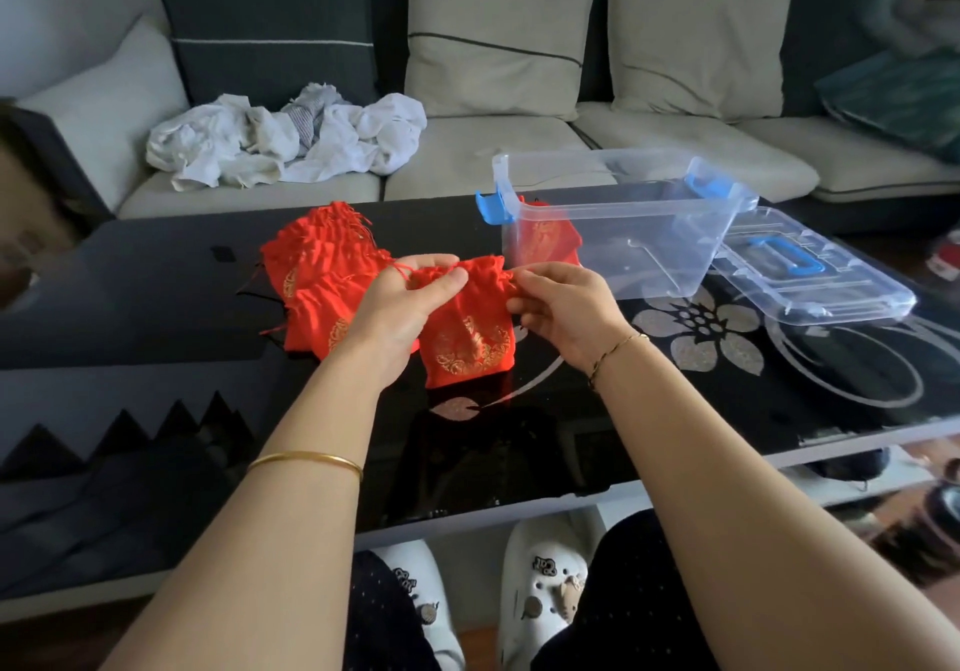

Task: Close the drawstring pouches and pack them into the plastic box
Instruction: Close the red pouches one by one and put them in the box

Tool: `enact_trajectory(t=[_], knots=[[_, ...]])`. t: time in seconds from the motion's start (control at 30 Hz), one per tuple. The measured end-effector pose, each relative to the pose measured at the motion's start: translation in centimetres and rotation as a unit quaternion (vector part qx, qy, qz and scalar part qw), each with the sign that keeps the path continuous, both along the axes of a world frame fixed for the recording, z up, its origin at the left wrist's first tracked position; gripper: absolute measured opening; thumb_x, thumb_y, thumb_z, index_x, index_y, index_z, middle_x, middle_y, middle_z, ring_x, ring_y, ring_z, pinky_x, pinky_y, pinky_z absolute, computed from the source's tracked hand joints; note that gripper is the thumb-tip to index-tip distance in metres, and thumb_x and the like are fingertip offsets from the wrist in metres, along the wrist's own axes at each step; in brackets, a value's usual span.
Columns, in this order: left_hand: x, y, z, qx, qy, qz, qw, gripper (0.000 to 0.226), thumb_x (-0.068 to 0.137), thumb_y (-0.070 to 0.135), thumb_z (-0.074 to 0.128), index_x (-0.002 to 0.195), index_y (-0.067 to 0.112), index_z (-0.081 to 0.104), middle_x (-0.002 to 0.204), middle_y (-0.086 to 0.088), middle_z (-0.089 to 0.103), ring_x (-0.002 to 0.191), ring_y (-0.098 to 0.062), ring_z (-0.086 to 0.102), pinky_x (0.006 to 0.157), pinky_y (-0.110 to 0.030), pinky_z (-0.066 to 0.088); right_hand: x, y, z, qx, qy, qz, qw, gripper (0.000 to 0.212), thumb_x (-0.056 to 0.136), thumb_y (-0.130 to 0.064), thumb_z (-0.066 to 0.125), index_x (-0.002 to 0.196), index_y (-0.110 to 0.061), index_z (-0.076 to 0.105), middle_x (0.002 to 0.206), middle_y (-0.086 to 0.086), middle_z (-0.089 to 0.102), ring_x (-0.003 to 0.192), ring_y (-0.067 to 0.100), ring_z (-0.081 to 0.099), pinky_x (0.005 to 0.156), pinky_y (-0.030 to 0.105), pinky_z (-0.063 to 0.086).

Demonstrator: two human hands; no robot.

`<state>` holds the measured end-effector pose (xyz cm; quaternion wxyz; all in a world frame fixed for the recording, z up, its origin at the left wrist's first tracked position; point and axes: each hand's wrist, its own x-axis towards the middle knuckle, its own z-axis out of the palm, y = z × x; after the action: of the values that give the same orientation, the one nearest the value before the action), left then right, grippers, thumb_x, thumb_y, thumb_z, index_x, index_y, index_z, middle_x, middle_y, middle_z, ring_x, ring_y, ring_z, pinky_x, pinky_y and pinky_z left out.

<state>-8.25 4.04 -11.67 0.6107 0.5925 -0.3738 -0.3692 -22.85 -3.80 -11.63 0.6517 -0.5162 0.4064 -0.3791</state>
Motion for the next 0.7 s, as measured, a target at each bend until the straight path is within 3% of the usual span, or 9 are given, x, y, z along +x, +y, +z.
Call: enact_trajectory(t=[0.13,0.2,0.27,0.33,0.43,0.5,0.57,0.7], knots=[[0.6,0.4,0.4,0.007,-0.018,0.012,1.0,0.029,0.089,0.047,0.056,0.1,0.023,0.067,0.098,0.001,0.067,0.108,-0.022,0.06,0.1,-0.042,0.044,0.2,0.2,0.1,-0.023,0.011,-0.024,0.999,0.006,0.091,-0.01,0.06,0.086,-0.008,0.063,0.068,0.005,0.065,0.053,0.009,0.061,0.05,0.017,0.052],[0.6,0.5,0.6,0.011,-0.002,0.043,0.999,0.036,0.098,0.043,0.041,0.098,0.019,0.067,0.086,0.004,0.067,0.089,-0.015,0.063,0.085,-0.033,0.048,0.3,0.3,0.2,-0.03,0.021,-0.032,0.999,0.006,0.091,-0.011,0.059,0.088,-0.008,0.063,0.068,0.006,0.065,0.053,0.009,0.061,0.051,0.018,0.053],[0.6,0.6,0.8,0.019,0.0,0.078,0.997,0.038,0.101,0.036,0.035,0.092,0.018,0.066,0.081,0.005,0.067,0.08,-0.011,0.063,0.081,-0.031,0.047,0.2,0.3,0.2,-0.044,0.032,-0.043,0.998,0.006,0.091,-0.012,0.058,0.091,-0.007,0.062,0.069,0.006,0.065,0.054,0.01,0.061,0.053,0.018,0.054],[0.5,0.7,1.0,0.029,-0.02,0.105,0.994,0.037,0.101,0.033,0.035,0.085,0.019,0.065,0.078,0.007,0.068,0.078,-0.008,0.064,0.082,-0.031,0.046,0.2,0.3,0.2,-0.061,0.04,-0.053,0.996,0.009,0.092,-0.012,0.057,0.094,-0.005,0.062,0.069,0.006,0.066,0.054,0.01,0.06,0.052,0.018,0.053],[0.7,0.7,1.2,0.036,-0.066,0.142,0.987,0.032,0.1,0.029,0.039,0.085,0.015,0.063,0.075,0.007,0.067,0.069,-0.005,0.062,0.066,-0.023,0.043,0.1,0.1,0.1,-0.117,0.081,-0.064,0.988,0.011,0.093,-0.012,0.055,0.09,-0.005,0.063,0.074,0.008,0.067,0.056,0.012,0.06,0.049,0.016,0.052],[1.3,0.6,1.1,0.046,-0.131,0.168,0.976,0.029,0.098,0.027,0.043,0.089,0.008,0.064,0.073,0.004,0.064,0.066,-0.01,0.059,0.063,-0.023,0.044,-0.1,-0.2,0.0,-0.173,0.135,-0.076,0.973,0.012,0.093,-0.013,0.055,0.089,-0.007,0.064,0.077,0.008,0.068,0.055,0.01,0.059,0.047,0.014,0.049],[2.0,0.7,1.0,0.065,-0.2,0.185,0.96,0.031,0.096,0.025,0.045,0.089,0.001,0.064,0.069,0.001,0.06,0.068,-0.018,0.054,0.067,-0.033,0.044,-0.4,-0.4,0.0,-0.244,0.201,-0.095,0.944,0.014,0.092,-0.016,0.056,0.086,-0.008,0.065,0.076,0.004,0.067,0.054,0.007,0.056,0.045,0.011,0.045],[2.6,1.2,1.1,0.1,-0.283,0.187,0.935,0.041,0.097,0.031,0.042,0.07,0.006,0.062,0.061,0.002,0.054,0.057,-0.018,0.048,0.061,-0.031,0.039,-0.8,-0.7,0.1,-0.329,0.305,-0.114,0.886,0.025,0.09,-0.023,0.056,0.078,-0.004,0.066,0.066,-0.003,0.058,0.057,0.006,0.049,0.052,0.019,0.037]])
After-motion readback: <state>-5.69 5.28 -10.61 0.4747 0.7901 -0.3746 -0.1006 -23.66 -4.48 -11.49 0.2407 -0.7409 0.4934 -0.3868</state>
